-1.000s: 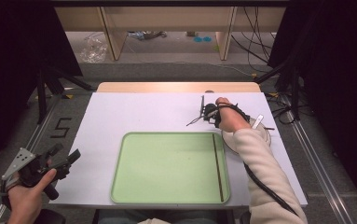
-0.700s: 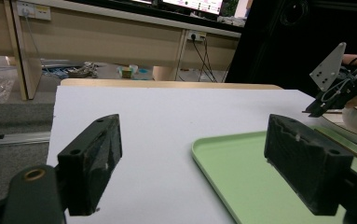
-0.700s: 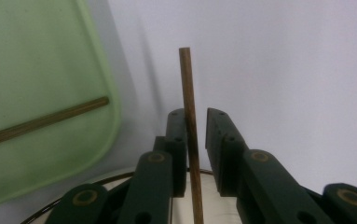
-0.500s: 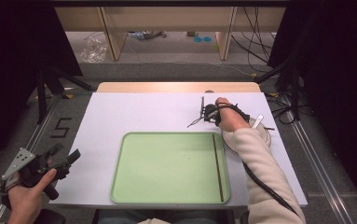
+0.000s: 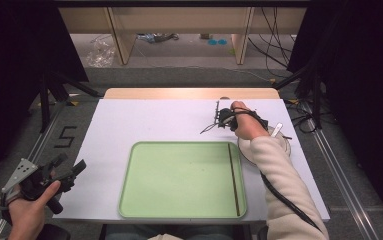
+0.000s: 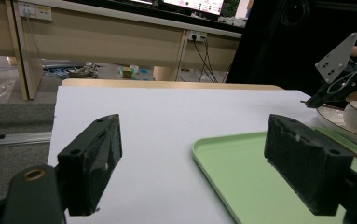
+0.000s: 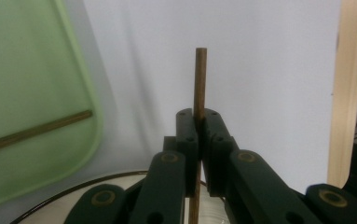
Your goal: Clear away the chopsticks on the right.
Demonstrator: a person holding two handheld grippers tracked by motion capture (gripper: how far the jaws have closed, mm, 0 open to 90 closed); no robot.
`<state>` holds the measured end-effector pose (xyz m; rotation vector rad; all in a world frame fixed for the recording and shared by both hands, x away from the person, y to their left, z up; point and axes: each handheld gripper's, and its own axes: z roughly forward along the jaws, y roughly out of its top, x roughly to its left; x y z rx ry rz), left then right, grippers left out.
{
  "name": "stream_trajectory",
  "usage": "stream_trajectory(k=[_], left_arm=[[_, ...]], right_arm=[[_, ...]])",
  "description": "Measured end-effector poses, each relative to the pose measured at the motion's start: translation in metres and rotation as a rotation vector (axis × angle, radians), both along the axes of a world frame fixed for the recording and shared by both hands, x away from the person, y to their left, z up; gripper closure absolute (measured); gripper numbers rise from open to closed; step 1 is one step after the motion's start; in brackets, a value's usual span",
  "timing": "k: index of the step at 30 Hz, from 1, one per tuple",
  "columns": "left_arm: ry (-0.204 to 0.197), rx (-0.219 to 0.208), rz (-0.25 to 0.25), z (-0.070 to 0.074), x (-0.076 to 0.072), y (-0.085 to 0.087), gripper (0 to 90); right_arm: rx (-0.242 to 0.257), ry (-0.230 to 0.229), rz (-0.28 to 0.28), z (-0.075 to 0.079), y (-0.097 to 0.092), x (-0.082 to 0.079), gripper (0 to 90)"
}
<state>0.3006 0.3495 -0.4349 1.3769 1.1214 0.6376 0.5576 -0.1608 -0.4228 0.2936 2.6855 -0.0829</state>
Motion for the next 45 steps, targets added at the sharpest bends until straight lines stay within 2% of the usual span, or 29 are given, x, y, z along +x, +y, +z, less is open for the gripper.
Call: stream_trajectory(k=[5,9,11,12,14,16,18,20,25,28,30,33,38,45], left_arm=[[0.002,0.003,0.001,0.000,0.000,0.000,18.8],[0.000,0.000,0.001,0.000,0.000,0.000,18.8],[0.000,-0.001,0.001,0.000,0.000,0.000,18.8],[0.000,-0.001,0.001,0.000,0.000,0.000,18.8],[0.000,0.000,0.001,0.000,0.000,0.000,18.8],[0.001,0.003,0.001,0.000,0.000,0.000,18.8],[0.002,0.002,0.001,0.000,0.000,0.000,18.8],[0.000,-0.001,0.001,0.000,0.000,0.000,18.8],[0.002,-0.004,0.004,0.000,0.000,0.000,18.8],[-0.003,0.005,-0.003,0.000,0.000,0.001,18.8],[0.003,-0.006,0.006,0.000,0.000,0.000,18.8],[-0.003,0.005,-0.003,0.001,0.000,0.000,18.8],[0.003,-0.004,0.005,0.000,0.000,0.000,18.8],[-0.001,0.000,0.001,0.000,0.000,0.000,18.8]], right_arm=[[0.071,-0.038,-0.048,0.012,0.002,-0.004,87.8],[0.111,-0.093,-0.027,0.026,0.001,-0.004,87.8],[0.147,-0.133,-0.030,0.035,0.001,-0.004,87.8],[0.174,-0.144,-0.050,0.039,0.001,-0.006,87.8],[0.199,-0.173,-0.028,0.047,0.000,-0.006,87.8],[0.247,-0.182,-0.062,0.054,0.001,-0.008,87.9],[0.283,-0.200,-0.064,0.060,0.001,-0.009,87.8],[0.294,-0.221,-0.050,0.067,-0.001,-0.008,87.8],[0.420,-0.269,-0.104,0.077,-0.002,-0.013,87.9],[0.478,-0.306,-0.120,0.084,-0.003,-0.015,87.9],[0.521,-0.311,-0.137,0.089,-0.005,-0.016,87.9],[0.575,-0.337,-0.165,0.097,-0.008,-0.018,87.9],[0.670,-0.357,-0.198,0.106,-0.013,-0.019,87.9],[0.787,-0.357,-0.264,0.114,-0.019,-0.020,87.9]])
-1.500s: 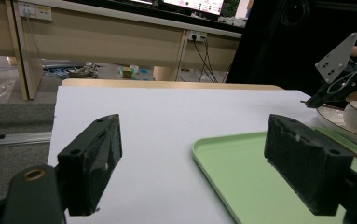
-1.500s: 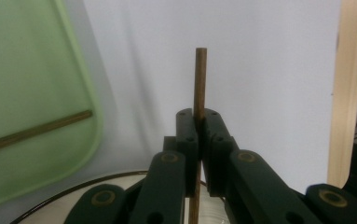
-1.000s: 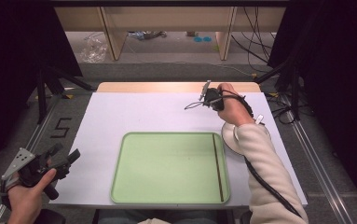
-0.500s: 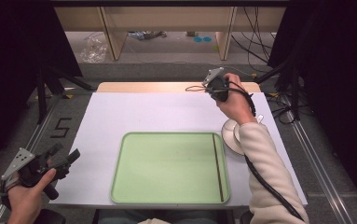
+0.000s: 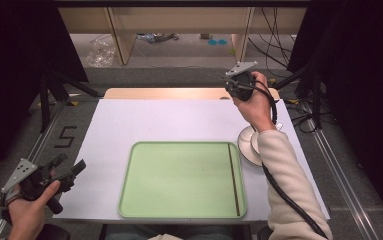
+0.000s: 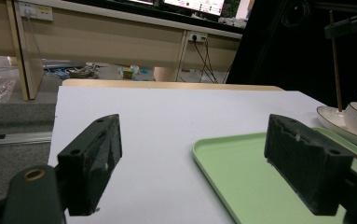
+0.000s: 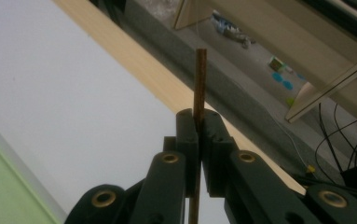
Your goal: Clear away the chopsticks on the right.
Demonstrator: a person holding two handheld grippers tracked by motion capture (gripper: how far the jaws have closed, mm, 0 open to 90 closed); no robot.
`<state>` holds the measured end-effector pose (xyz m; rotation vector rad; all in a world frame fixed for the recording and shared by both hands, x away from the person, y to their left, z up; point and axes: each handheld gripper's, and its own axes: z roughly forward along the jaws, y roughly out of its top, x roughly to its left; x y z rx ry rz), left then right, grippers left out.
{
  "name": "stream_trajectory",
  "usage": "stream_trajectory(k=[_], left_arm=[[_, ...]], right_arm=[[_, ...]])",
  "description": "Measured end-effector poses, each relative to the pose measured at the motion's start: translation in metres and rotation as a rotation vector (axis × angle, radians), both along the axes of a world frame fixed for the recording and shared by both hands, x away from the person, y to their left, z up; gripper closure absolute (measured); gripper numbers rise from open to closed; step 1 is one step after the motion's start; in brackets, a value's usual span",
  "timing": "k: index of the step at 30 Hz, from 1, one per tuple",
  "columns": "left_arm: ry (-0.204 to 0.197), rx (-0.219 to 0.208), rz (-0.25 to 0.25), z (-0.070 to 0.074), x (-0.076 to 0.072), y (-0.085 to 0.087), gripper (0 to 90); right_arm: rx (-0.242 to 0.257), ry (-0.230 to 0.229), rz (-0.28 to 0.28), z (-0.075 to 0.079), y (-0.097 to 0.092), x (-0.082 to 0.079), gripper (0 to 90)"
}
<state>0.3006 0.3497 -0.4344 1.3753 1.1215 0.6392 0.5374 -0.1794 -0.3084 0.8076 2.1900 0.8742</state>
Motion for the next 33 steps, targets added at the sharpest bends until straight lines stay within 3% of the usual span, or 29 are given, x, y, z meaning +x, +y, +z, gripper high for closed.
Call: stream_trajectory(k=[4,7,16,22,23,24,26,28,33], left_arm=[[0.000,0.003,-0.002,0.000,0.000,0.000,18.8],[0.002,-0.009,0.003,0.000,0.000,0.000,18.8],[0.003,-0.008,0.004,0.000,0.000,0.000,18.8],[0.002,-0.008,0.003,0.000,0.000,0.000,18.8],[0.003,-0.009,0.003,0.000,0.000,0.000,18.8],[0.002,-0.009,0.002,0.000,0.000,-0.001,18.8],[0.003,-0.008,0.003,0.000,0.000,0.000,18.8],[0.003,-0.010,0.005,0.000,0.000,-0.001,18.8],[0.002,-0.009,0.004,0.000,0.000,-0.001,18.8]], right_arm=[[0.103,-0.012,-0.038,0.006,-0.003,-0.003,87.9],[0.150,-0.009,-0.052,0.010,-0.005,-0.004,87.9],[0.224,0.014,-0.071,0.023,-0.005,-0.010,87.9],[0.307,0.123,-0.129,0.024,0.001,-0.015,87.9],[0.308,0.176,-0.149,0.024,0.002,-0.016,87.9],[0.303,0.185,-0.149,0.023,0.002,-0.015,87.9],[0.294,0.259,-0.176,0.021,0.004,-0.016,87.9],[0.282,0.273,-0.190,0.017,0.005,-0.016,87.9],[0.285,0.399,-0.279,0.004,0.005,-0.015,87.9]])
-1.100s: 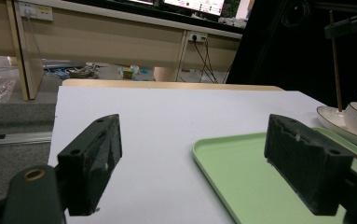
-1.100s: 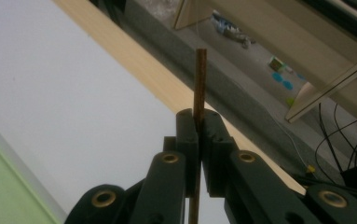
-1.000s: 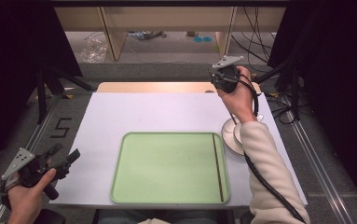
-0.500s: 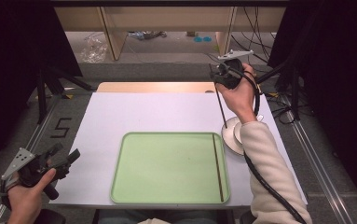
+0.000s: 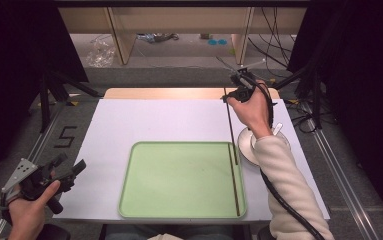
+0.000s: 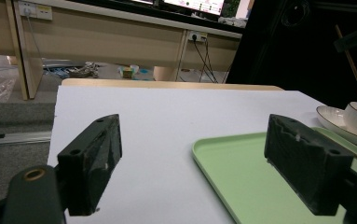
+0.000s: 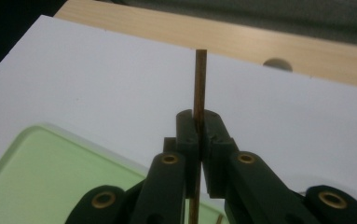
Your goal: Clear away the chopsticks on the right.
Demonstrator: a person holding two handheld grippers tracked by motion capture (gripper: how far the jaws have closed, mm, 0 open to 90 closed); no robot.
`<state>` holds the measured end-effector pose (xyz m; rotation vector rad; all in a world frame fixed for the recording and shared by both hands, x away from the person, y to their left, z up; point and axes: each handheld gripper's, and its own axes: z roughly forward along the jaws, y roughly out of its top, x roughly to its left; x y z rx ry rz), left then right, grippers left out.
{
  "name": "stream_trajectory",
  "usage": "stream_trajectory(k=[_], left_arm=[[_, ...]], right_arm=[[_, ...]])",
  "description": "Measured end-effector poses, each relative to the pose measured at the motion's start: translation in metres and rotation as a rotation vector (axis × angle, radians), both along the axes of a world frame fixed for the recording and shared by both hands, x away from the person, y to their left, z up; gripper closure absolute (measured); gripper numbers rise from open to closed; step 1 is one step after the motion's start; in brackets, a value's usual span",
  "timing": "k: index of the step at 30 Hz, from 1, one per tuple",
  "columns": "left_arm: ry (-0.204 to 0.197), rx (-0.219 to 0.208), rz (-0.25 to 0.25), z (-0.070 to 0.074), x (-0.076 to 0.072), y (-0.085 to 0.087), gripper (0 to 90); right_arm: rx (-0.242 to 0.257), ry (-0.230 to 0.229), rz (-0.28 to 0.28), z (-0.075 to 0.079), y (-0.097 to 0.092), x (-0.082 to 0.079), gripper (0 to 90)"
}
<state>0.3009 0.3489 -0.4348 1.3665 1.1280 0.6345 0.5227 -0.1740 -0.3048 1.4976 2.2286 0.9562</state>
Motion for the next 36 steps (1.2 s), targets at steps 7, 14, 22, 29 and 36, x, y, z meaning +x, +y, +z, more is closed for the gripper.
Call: stream_trajectory(k=[7,14,22,29,36], left_arm=[[0.000,0.005,-0.002,0.000,0.000,0.000,18.8],[-0.001,0.002,-0.001,0.000,0.000,0.000,18.8],[-0.001,0.003,-0.002,0.000,0.000,0.000,18.8],[0.000,0.008,-0.004,0.000,0.000,0.001,18.8],[0.002,0.011,-0.004,0.000,0.000,0.001,18.8]], right_arm=[[0.032,0.207,-0.115,-0.021,0.005,-0.002,87.9],[0.032,0.319,-0.188,-0.037,0.008,-0.001,87.8],[-0.034,0.456,-0.199,-0.072,0.011,-0.001,87.8],[-0.077,0.574,-0.232,-0.104,0.017,-0.004,87.8],[-0.123,0.622,-0.235,-0.126,0.016,-0.004,87.7]])
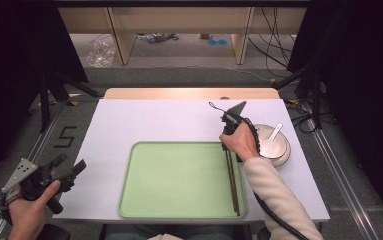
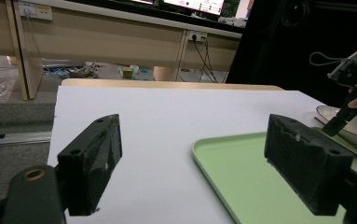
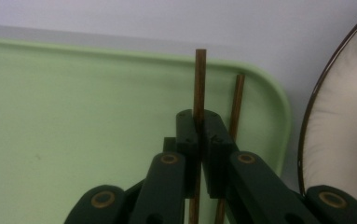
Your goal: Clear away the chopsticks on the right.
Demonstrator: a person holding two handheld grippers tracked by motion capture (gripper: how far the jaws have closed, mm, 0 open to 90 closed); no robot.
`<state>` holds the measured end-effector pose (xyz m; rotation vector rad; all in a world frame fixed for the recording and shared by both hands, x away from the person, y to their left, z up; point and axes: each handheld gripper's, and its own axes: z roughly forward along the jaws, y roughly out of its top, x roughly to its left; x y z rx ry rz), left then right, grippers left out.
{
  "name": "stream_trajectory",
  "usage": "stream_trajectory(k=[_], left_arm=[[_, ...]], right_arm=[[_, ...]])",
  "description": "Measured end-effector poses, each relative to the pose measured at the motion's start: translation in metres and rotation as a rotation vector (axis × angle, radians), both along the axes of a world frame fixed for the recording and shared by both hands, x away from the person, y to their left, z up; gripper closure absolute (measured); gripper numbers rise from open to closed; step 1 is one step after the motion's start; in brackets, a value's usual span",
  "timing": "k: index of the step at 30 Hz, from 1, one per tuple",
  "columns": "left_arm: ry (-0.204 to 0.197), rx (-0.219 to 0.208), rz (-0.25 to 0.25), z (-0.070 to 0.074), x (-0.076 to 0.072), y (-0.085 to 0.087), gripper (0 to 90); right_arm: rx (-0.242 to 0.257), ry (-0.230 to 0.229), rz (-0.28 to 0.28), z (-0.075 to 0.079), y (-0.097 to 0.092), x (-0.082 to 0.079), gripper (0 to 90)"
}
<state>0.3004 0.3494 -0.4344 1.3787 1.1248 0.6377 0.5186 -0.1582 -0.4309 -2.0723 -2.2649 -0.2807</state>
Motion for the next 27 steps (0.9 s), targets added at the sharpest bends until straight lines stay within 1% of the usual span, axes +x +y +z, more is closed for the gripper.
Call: stream_trajectory(k=[1,3,4,6,7,8,9,10,11,12,13,14,15,16,17,18,20,21,22,23,24,25,26,27], left_arm=[[0.000,0.000,0.000,0.000,0.000,0.000,18.8],[-0.002,-0.003,-0.001,0.000,0.000,0.000,18.8],[-0.001,-0.004,0.000,0.000,0.000,0.000,18.8],[0.000,-0.006,0.003,0.000,0.000,0.000,18.8],[-0.002,-0.008,0.001,0.000,0.000,0.000,18.8],[-0.002,-0.008,0.001,0.000,0.000,0.000,18.8],[-0.003,-0.011,0.002,0.000,0.000,0.000,18.8],[-0.003,-0.009,0.001,0.000,0.000,0.000,18.8],[-0.002,-0.003,-0.001,0.000,0.000,0.000,18.8],[-0.002,-0.002,-0.002,0.000,0.000,0.000,18.8],[-0.002,-0.001,-0.003,0.000,0.000,0.000,18.8],[-0.002,-0.001,-0.002,0.000,0.000,0.000,18.8],[-0.001,-0.001,-0.001,0.000,0.000,0.000,18.8],[0.001,0.001,0.000,0.000,0.000,0.000,18.8],[-0.001,-0.001,-0.001,0.000,0.000,0.000,18.8],[-0.001,-0.001,-0.001,0.000,0.000,0.000,18.8],[0.001,0.000,-0.001,0.000,0.000,0.000,18.8],[-0.002,-0.001,-0.001,0.000,0.000,0.000,18.8],[-0.002,-0.001,-0.001,0.000,0.000,0.000,18.8],[-0.001,-0.001,-0.001,0.000,0.000,0.000,18.8],[0.000,0.000,0.000,0.000,0.000,0.000,18.8],[0.000,-0.001,0.001,0.000,0.000,-0.001,18.8],[-0.001,-0.001,0.003,0.000,0.000,-0.001,18.8],[-0.002,-0.001,0.004,0.001,0.000,-0.001,18.8]], right_arm=[[0.002,0.020,-0.020,-0.002,0.002,0.000,87.7],[-0.003,0.015,-0.025,-0.007,0.003,-0.001,87.6],[-0.005,0.007,-0.016,-0.009,0.003,-0.001,87.5],[-0.010,0.027,-0.042,-0.010,0.005,-0.001,87.3],[-0.002,0.024,-0.031,-0.011,0.004,-0.002,87.2],[-0.012,0.024,-0.010,-0.012,0.003,-0.002,86.6],[-0.017,0.036,-0.018,-0.012,0.003,-0.003,85.9],[-0.032,0.010,0.029,-0.014,0.000,-0.004,84.9],[-0.006,0.012,-0.014,-0.014,0.003,-0.005,83.7],[0.004,0.016,-0.028,-0.012,0.004,-0.006,82.7],[-0.008,0.001,0.011,-0.012,0.002,-0.008,81.9],[0.013,-0.029,0.008,-0.011,0.002,-0.009,81.6],[0.025,-0.072,0.041,-0.010,-0.001,-0.010,80.6],[0.050,-0.081,0.024,-0.007,0.000,-0.012,79.0],[0.063,-0.114,0.031,-0.004,-0.002,-0.015,75.9],[0.074,-0.148,0.055,-0.002,-0.003,-0.017,74.1],[0.091,-0.269,0.135,0.002,-0.009,-0.023,71.5],[0.110,-0.323,0.159,0.005,-0.012,-0.028,69.8],[0.112,-0.377,0.184,0.009,-0.013,-0.032,69.6],[0.120,-0.444,0.199,0.013,-0.015,-0.037,68.6],[0.113,-0.519,0.253,0.016,-0.021,-0.043,65.8],[0.147,-0.607,0.306,0.019,-0.026,-0.047,60.0],[0.166,-0.687,0.333,0.022,-0.030,-0.052,53.2],[0.205,-0.768,0.346,0.025,-0.033,-0.060,48.1]])
